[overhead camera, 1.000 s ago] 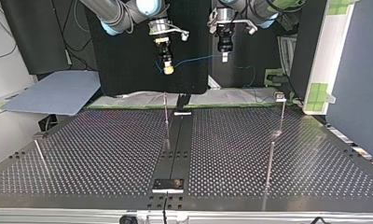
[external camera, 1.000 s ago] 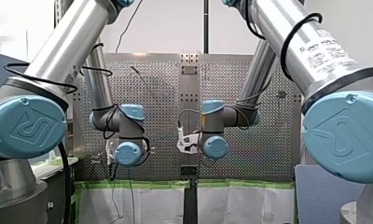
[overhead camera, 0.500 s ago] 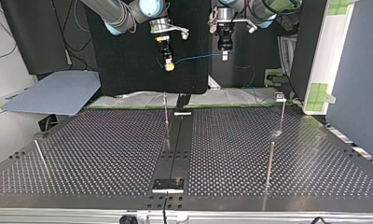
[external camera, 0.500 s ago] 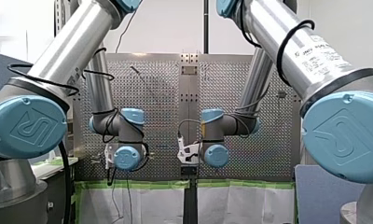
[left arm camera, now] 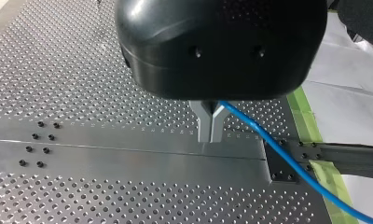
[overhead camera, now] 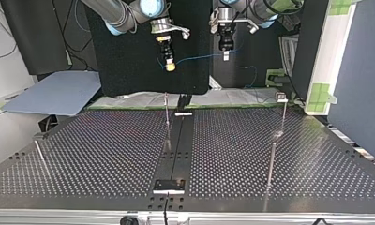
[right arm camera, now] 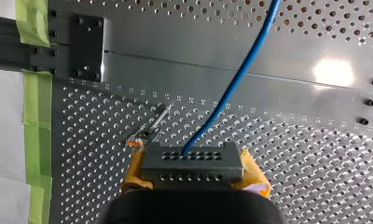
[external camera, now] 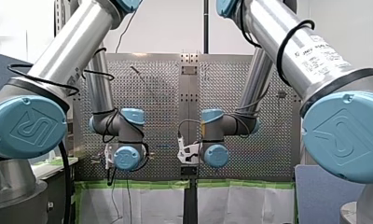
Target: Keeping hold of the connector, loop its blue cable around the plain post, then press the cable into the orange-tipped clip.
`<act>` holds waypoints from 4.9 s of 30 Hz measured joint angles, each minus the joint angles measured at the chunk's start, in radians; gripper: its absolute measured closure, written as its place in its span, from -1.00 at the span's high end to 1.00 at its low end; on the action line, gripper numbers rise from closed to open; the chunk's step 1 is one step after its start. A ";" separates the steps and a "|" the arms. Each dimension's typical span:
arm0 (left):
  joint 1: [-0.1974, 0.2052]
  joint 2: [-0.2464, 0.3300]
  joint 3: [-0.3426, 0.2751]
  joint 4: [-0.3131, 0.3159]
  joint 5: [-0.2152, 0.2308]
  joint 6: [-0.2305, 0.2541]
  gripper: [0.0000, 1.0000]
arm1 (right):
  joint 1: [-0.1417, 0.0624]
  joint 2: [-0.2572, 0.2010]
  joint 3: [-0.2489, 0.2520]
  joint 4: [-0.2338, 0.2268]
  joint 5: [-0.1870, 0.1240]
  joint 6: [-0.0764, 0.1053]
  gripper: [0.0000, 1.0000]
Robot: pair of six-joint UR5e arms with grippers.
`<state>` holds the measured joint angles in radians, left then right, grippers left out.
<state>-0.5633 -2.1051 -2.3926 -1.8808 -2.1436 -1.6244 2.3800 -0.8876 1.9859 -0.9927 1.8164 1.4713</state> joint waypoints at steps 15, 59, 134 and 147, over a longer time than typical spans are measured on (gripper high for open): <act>0.023 0.027 -0.027 -0.026 0.027 -0.027 -1.00 | 0.007 -0.001 -0.019 0.019 0.019 0.019 -1.00; 0.114 0.427 0.278 -0.425 -0.143 -0.191 -1.00 | -0.012 -0.402 -0.317 0.429 -0.079 0.158 -1.00; 0.588 0.428 0.827 -1.073 0.266 -0.253 -1.00 | -0.142 -0.372 -0.633 0.819 -0.308 0.205 -1.00; 0.645 0.370 0.827 -1.061 0.392 -0.254 -1.00 | -0.151 -0.327 -0.632 0.784 -0.300 0.187 -1.00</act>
<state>0.0821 -1.7351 -1.5658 -2.9416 -1.7517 -1.8784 2.2291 -1.2150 1.3536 -0.2083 1.5167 1.6582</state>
